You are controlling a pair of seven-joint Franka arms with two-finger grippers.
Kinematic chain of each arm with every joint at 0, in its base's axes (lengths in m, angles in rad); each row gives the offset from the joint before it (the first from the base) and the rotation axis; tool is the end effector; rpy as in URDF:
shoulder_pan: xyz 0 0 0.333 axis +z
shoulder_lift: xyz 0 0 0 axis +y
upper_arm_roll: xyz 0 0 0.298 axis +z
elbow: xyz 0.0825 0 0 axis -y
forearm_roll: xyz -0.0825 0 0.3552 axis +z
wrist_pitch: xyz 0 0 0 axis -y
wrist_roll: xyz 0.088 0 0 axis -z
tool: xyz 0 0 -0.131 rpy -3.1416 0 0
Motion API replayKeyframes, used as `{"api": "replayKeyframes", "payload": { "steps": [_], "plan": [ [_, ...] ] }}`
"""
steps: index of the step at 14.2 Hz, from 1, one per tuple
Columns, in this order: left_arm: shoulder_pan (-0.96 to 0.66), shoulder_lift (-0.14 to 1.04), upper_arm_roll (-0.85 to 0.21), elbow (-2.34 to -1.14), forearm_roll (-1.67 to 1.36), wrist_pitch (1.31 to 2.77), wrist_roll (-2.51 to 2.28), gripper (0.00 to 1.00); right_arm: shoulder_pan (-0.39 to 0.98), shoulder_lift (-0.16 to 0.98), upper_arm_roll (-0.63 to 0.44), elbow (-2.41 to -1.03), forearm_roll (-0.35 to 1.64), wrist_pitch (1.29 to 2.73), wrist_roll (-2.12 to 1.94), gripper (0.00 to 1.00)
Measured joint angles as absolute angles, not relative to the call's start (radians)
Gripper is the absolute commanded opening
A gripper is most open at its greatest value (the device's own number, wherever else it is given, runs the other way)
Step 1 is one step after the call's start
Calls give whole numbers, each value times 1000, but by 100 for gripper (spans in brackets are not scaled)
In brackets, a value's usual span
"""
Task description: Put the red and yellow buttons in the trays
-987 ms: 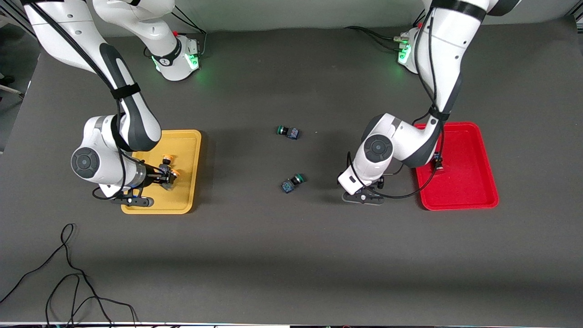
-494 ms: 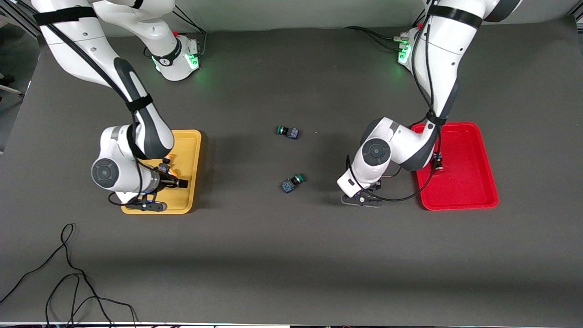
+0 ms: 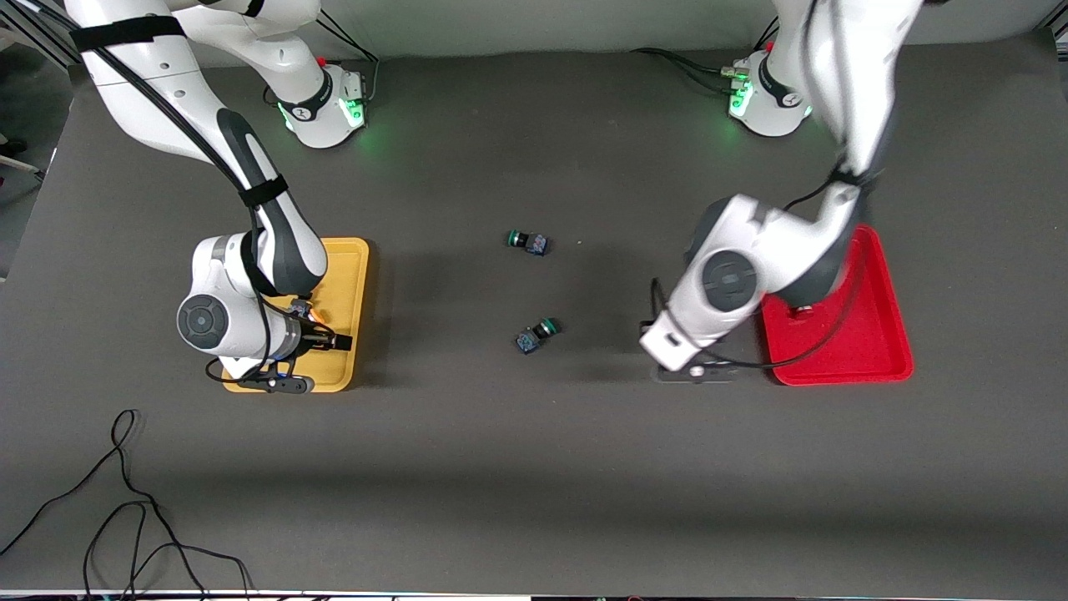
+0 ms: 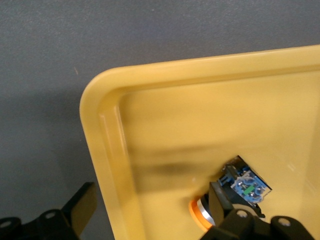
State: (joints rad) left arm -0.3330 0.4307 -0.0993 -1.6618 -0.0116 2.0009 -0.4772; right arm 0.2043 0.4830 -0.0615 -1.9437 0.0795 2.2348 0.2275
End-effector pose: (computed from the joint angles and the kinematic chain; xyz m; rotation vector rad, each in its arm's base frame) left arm 0.5685 -0.2575 0.3266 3.1287 0.0898 -0.1619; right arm 0.5619 0.0849 0.1995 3.1131 -0.2111 -0.3009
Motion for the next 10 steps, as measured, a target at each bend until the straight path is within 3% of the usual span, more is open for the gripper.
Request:
{"api": "replayKeyframes", "payload": {
  "steps": [3, 5, 8, 10],
  "plan": [
    [-180, 289, -92, -1672, -26, 1806, -372, 14, 207, 479, -61, -1933, 79, 2213, 227, 100],
    [-37, 239, -85, -1709, -22, 1777, -238, 14, 206, 447, -70, -1902, 79, 2159, 227, 100],
    [153, 215, -79, -1817, 31, 1880, -54, 14, 203, 340, -105, -1803, 79, 1981, 228, 100],
    [210, 224, -79, -1935, 76, 2066, -11, 15, 202, 263, -147, -1727, 79, 1828, 227, 100]
  ]
}}
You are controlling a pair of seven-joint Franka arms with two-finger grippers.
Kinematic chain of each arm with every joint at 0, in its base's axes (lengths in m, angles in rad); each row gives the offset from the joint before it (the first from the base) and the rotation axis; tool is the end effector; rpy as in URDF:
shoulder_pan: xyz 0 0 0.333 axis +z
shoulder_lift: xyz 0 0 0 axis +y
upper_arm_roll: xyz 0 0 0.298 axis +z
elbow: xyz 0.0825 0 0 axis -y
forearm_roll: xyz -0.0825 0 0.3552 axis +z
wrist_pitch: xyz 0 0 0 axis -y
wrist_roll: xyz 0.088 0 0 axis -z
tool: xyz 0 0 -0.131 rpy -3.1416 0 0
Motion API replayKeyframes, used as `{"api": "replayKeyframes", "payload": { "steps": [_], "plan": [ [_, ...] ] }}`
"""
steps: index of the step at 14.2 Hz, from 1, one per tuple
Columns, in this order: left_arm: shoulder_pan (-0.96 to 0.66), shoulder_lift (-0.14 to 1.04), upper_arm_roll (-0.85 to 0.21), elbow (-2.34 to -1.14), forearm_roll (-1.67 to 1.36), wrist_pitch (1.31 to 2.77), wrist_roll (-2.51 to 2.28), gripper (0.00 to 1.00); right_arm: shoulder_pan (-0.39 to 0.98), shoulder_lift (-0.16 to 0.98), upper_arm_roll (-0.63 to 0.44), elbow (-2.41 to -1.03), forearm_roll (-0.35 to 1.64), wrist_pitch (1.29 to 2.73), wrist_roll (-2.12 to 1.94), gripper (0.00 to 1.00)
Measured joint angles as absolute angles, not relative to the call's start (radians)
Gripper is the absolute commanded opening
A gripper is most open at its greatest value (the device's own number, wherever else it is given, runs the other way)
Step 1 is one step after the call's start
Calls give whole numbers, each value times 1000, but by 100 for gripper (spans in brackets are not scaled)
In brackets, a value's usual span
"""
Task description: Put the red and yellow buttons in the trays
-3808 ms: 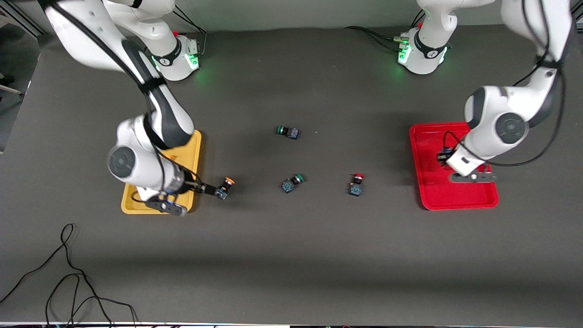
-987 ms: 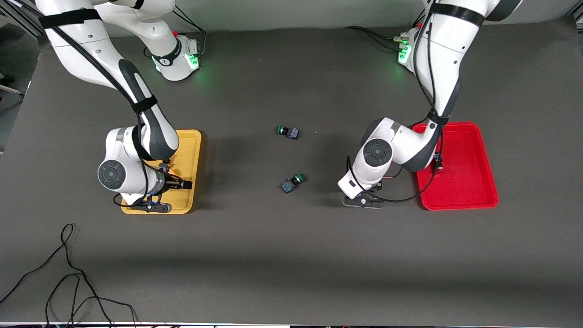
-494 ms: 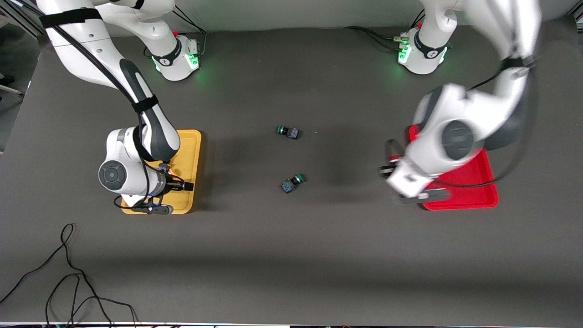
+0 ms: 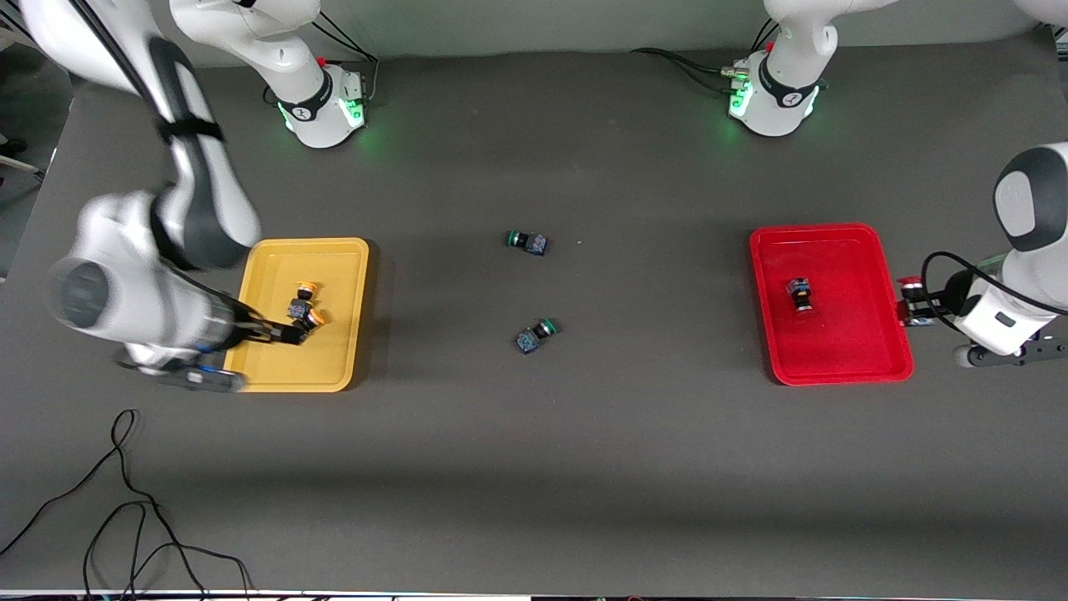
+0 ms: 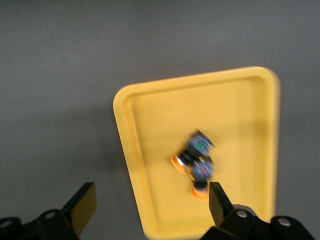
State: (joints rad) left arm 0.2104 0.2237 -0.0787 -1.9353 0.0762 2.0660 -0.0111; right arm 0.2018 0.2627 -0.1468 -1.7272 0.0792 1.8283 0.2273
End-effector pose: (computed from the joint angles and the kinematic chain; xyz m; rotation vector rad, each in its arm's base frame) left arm 0.5576 0.0807 0.3387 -3.0917 -0.1619 0.1467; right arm 0.5792 0.0451 0.3882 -3.1024 0.3060 0.2529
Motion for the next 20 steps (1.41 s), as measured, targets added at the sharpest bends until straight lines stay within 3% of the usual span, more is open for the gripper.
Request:
{"api": "replayKeyframes", "payload": {
  "steps": [3, 4, 5, 6, 9, 11, 17, 20],
  "plan": [
    [226, 275, -81, -2139, 98, 2381, -8, 17, 196, 223, -170, -1633, 71, 1744, 226, 100],
    [226, 298, -84, -2190, 99, 2456, -8, 26, 199, 228, -169, -1617, 69, 1745, 226, 100],
    [226, 316, -85, -2223, 100, 2503, -8, 54, 203, 236, -168, -1607, 68, 1746, 226, 100],
    [228, 329, -85, -2241, 102, 2522, -8, 100, 205, 244, -167, -1599, 68, 1749, 225, 100],
    [236, 328, -85, -2234, 111, 2497, -7, 100, 207, 253, -161, -1574, 77, 1755, 199, 100],
    [237, 304, -85, -2167, 115, 2347, 15, 100, 213, 253, -159, -1553, 88, 1755, 191, 100],
    [239, 202, -91, -1744, 114, 1713, 177, 100, 235, 253, -156, -1530, 90, 1765, 188, 100],
    [236, 193, -109, -1568, 83, 1517, 204, 100, 235, 252, -159, -1480, 90, 1766, 155, 100]
  ]
}}
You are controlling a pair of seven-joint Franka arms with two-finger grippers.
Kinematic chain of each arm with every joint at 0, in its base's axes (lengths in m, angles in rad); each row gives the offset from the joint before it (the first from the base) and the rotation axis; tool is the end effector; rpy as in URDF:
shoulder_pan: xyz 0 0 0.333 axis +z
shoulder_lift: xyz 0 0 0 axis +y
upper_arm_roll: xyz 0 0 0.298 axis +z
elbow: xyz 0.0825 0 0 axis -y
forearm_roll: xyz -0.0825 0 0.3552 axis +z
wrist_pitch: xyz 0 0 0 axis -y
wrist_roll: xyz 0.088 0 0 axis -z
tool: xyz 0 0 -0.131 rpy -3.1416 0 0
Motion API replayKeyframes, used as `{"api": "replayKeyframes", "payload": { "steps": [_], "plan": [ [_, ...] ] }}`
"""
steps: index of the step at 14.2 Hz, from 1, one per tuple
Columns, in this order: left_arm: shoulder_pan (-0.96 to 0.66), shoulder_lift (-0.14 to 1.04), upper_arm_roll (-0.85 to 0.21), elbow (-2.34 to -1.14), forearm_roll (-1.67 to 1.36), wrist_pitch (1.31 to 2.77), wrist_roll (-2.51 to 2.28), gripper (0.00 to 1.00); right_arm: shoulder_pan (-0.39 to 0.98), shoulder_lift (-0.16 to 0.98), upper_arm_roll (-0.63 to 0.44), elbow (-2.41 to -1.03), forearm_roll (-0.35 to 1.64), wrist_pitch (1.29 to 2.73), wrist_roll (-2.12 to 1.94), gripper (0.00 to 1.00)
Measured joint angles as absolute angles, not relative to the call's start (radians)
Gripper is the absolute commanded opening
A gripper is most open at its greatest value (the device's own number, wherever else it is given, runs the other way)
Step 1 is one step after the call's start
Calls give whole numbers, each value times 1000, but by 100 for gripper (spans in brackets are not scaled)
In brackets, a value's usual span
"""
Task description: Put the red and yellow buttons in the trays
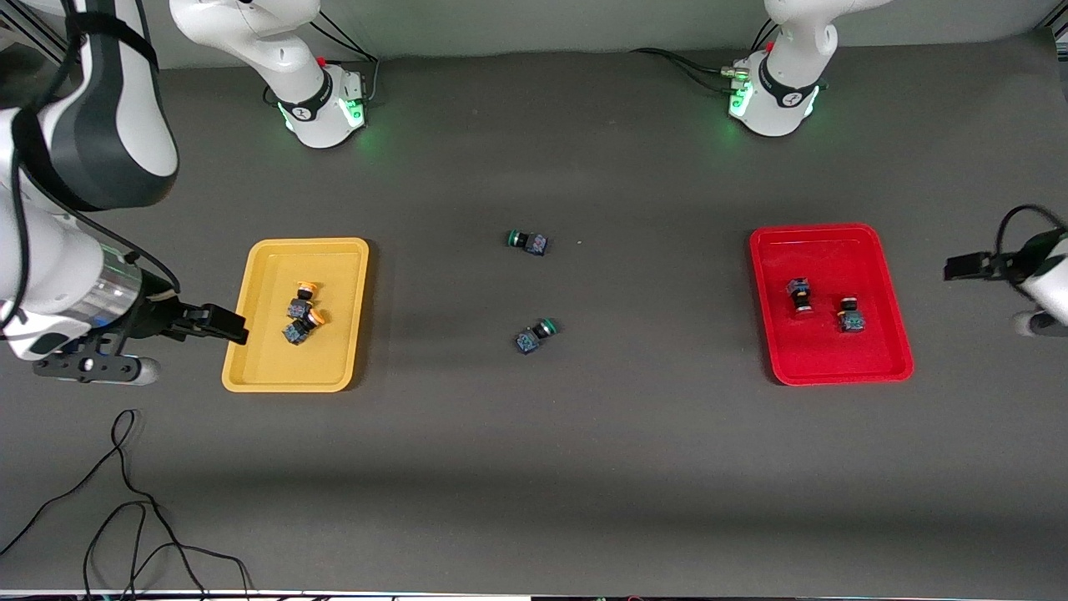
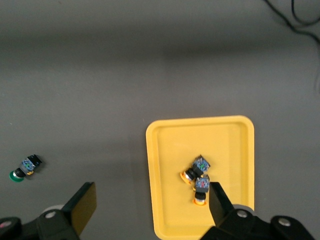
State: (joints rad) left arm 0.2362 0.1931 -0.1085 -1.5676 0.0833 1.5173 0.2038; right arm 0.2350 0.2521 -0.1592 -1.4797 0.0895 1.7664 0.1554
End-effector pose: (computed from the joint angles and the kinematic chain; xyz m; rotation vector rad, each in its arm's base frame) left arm 0.5498 0.0861 0.4761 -3.0933 0.1274 0.3876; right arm 0.6068 0.0657 0.4994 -3.0854 0.1384 -0.0493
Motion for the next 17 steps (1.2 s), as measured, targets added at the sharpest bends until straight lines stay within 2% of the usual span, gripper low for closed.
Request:
{"api": "replayKeyframes", "payload": {
  "steps": [2, 4, 7, 11, 13, 17],
  "plan": [
    [210, 171, -114, -1518, 54, 1481, 206, 100, 234, 251, -166, -1453, 89, 1764, 148, 100],
    [154, 127, -114, -1521, 45, 1481, 204, 100, 230, 243, -177, -1446, 90, 1740, 139, 100],
    [80, 58, -113, -1553, 40, 1488, 190, 100, 226, 192, -202, -1446, 90, 1614, 112, 100],
    [-13, -2, -68, -1627, 26, 1522, 124, 100, 226, 90, -218, -1524, 90, 1587, 106, 100],
    [-63, -6, -22, -1625, 25, 1522, 118, 100, 223, 52, -220, -1567, 89, 1591, 106, 100],
    [-70, -6, -2, -1601, 22, 1512, 118, 100, 135, -5, -183, -1630, 80, 1592, 97, 100]
  ]
}}
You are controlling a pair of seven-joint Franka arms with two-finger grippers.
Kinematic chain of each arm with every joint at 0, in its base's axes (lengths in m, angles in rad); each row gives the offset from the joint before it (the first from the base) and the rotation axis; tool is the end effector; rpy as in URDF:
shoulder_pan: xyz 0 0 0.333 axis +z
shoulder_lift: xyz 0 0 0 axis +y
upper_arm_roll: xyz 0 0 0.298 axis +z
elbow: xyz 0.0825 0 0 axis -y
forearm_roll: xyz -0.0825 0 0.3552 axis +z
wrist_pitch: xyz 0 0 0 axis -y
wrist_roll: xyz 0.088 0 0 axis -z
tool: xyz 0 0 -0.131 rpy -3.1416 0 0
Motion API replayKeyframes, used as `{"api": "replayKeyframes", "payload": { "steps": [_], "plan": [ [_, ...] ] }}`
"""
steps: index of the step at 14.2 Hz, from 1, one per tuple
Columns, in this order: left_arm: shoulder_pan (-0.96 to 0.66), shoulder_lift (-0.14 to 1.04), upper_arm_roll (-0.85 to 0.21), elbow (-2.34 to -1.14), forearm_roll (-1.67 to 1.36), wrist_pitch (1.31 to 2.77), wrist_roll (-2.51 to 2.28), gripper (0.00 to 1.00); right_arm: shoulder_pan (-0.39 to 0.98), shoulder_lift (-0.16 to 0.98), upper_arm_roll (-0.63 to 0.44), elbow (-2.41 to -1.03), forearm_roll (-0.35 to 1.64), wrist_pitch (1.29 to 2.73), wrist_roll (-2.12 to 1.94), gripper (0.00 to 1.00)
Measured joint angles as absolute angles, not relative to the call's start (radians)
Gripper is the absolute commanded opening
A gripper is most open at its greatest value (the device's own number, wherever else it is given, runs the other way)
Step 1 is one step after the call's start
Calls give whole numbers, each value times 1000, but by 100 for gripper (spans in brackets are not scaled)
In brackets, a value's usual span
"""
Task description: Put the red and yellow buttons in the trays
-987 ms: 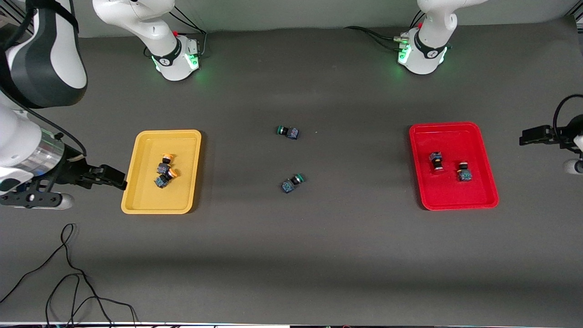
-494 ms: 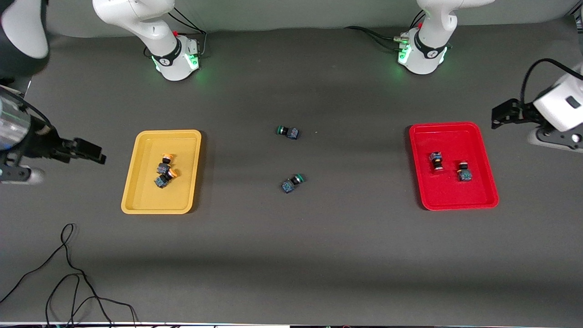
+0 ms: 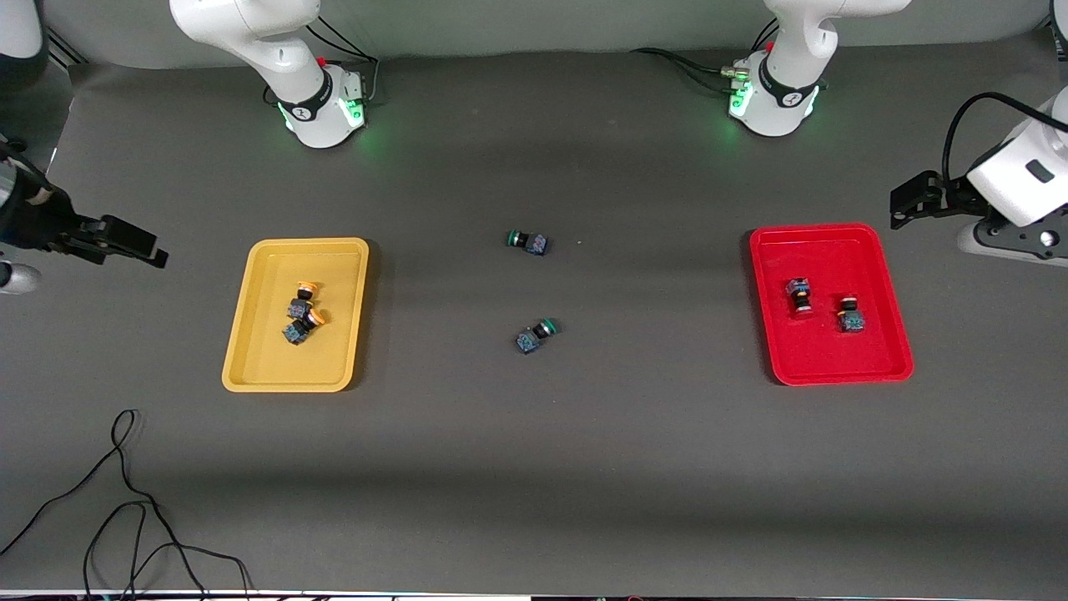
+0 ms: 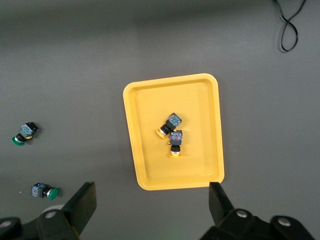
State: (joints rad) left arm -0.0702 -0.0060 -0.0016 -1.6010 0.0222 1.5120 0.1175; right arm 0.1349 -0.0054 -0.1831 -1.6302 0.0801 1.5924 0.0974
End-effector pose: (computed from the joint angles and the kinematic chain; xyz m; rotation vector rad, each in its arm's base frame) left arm 0.5135 -0.0339 0.5676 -3.1047 0.2941 0.1303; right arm 0.5237 -0.0151 0.5612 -3.0525 0.2272 0.0528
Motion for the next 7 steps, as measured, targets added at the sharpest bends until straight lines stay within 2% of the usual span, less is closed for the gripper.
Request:
{"api": "replayKeyframes", "payload": {
  "steps": [3, 7],
  "plan": [
    [-70, -6, 0, -1598, 20, 1504, 118, 100, 85, -21, -105, -1652, 52, 1592, 96, 100],
    [-70, -6, 4, -1598, 1, 1486, 118, 100, 85, -22, -92, -1659, 46, 1591, 96, 100]
  ]
}}
